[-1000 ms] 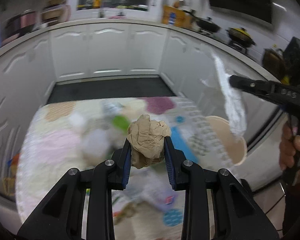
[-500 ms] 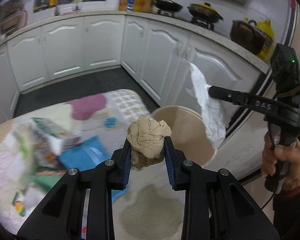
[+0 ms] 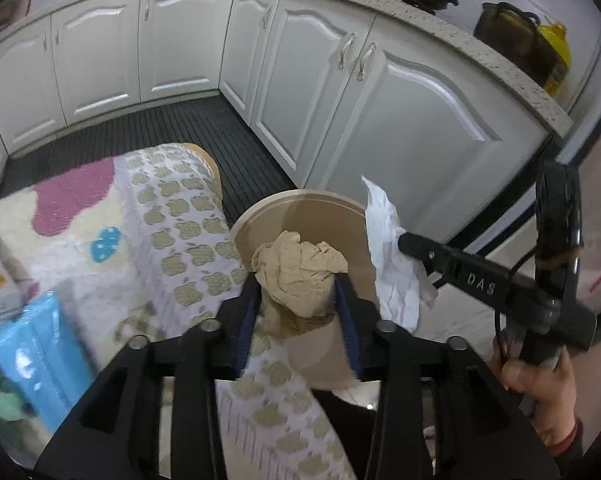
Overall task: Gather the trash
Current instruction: 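Carry the tan paper and white bag to the beige bin and release both, then move both grippers back over the table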
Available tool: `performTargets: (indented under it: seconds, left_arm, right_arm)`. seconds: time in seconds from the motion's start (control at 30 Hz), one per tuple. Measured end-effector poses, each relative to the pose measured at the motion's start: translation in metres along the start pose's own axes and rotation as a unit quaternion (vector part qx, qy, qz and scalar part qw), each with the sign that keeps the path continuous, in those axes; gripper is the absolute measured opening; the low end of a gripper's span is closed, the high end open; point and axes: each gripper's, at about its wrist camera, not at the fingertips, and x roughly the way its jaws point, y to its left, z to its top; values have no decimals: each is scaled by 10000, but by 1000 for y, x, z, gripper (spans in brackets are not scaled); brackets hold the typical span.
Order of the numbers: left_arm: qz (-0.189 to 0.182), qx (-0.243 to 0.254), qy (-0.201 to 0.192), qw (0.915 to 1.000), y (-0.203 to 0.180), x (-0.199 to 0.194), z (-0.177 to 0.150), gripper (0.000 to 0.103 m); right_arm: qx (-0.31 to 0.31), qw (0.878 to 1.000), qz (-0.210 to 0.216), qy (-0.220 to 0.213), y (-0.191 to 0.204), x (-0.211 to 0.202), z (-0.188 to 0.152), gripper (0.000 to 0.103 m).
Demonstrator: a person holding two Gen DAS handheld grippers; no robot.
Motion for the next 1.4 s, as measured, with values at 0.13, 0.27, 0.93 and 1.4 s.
performTargets:
  seconds: [0.13, 0.27, 0.93, 1.4]
  left_arm:
    - [-6, -157, 78, 9998, -1, 18, 3, 62]
    - [18, -225, 280, 9994, 2, 29, -1, 63]
    - [687, -309, -113, 9971, 26, -25, -22, 63]
    - [1074, -325, -387, 9929, 45, -71, -42, 63]
  right_arm:
    - [77, 9994, -329, 91, -11, 11, -1, 27]
    - [195, 9992, -339, 130, -18, 10, -8, 47]
    - [-202, 9994, -157, 231, 25, -4, -29, 48]
    - [-679, 9975, 179, 86, 91, -28, -40, 62]
